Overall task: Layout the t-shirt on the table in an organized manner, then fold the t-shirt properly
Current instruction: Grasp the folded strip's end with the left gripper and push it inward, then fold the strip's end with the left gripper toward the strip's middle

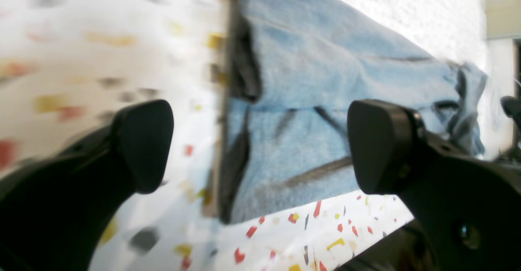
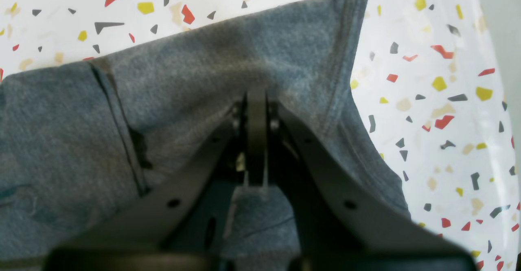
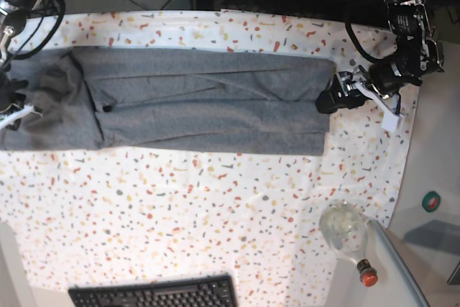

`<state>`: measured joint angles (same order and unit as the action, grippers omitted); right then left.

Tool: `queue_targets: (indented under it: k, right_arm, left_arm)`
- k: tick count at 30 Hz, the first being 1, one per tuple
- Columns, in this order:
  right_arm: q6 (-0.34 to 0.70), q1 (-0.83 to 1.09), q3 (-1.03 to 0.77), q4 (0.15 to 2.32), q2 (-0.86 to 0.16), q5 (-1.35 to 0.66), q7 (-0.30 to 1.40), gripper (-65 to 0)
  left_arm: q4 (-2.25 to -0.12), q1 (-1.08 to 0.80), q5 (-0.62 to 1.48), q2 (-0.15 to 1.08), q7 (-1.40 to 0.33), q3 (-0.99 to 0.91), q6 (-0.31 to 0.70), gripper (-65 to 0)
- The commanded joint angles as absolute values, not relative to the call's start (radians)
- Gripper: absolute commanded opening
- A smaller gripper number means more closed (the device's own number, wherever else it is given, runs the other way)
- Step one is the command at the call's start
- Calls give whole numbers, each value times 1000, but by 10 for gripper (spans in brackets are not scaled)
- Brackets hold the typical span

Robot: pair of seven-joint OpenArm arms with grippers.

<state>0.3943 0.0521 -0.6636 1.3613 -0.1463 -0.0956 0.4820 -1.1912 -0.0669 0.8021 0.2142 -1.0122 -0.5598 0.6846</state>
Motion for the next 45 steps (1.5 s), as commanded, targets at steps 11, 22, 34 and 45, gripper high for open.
queue_targets:
  k: [11, 22, 34, 45]
  right_arm:
    - [397, 65, -673, 1379, -160, -102, 460, -650]
    - [397, 81, -679, 1380, -160, -104, 460, -650]
    - [397, 102, -670, 1388, -159, -107, 460, -650]
    - [397, 101, -670, 1388, -159, -107, 460, -650]
  left_arm:
    - [-1168, -8, 544, 137, -894, -427, 698, -12]
    - [-1001, 19, 545, 143, -869, -420, 698, -123]
    - [-1009, 19, 539, 232, -719, -415, 698, -650]
    - [-1501, -171, 539, 251, -796, -298, 595, -650]
